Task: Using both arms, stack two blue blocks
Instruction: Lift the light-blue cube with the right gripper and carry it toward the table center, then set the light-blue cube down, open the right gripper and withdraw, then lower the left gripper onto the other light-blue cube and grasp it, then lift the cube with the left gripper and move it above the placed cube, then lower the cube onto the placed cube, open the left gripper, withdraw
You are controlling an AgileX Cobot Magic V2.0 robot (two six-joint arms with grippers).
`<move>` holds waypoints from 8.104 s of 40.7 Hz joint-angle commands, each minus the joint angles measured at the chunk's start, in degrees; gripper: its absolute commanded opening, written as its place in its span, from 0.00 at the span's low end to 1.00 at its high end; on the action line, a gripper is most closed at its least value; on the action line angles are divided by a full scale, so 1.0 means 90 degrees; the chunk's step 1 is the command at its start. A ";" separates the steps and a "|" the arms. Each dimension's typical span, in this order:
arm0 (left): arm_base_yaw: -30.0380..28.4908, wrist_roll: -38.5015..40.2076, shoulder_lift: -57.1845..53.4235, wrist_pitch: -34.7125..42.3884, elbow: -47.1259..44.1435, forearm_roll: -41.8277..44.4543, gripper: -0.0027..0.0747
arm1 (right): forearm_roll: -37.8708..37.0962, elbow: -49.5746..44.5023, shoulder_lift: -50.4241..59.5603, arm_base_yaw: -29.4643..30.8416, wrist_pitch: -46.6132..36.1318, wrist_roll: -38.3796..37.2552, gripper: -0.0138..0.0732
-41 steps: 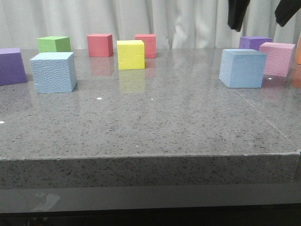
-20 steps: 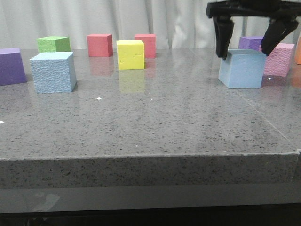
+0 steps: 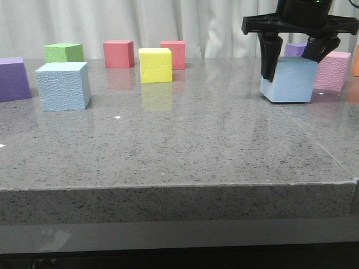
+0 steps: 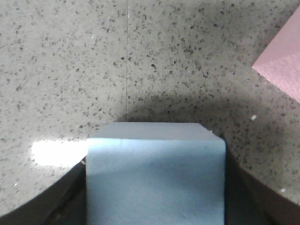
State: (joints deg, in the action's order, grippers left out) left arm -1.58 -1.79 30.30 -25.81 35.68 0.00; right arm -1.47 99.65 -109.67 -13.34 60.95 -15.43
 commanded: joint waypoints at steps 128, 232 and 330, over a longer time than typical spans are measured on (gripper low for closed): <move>-0.0009 0.0022 0.0057 0.0524 0.0187 -0.0226 0.79 | 0.0352 -0.5692 0.7831 -0.1390 -0.3027 0.1714 0.90; 0.2325 0.0313 0.8182 -0.3587 0.7106 -0.0526 0.53 | 0.0352 -0.5698 0.7808 -0.1390 -0.3033 0.1714 0.84; 0.4449 -0.2035 0.8110 -0.4007 0.9380 -0.0462 0.77 | 0.0352 -0.5698 0.7808 -0.1390 -0.3028 0.1714 0.84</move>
State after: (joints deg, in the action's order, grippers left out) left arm 38.54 -28.92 108.45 -64.28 118.20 -3.84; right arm 2.30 46.98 -39.40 -26.22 38.25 -0.61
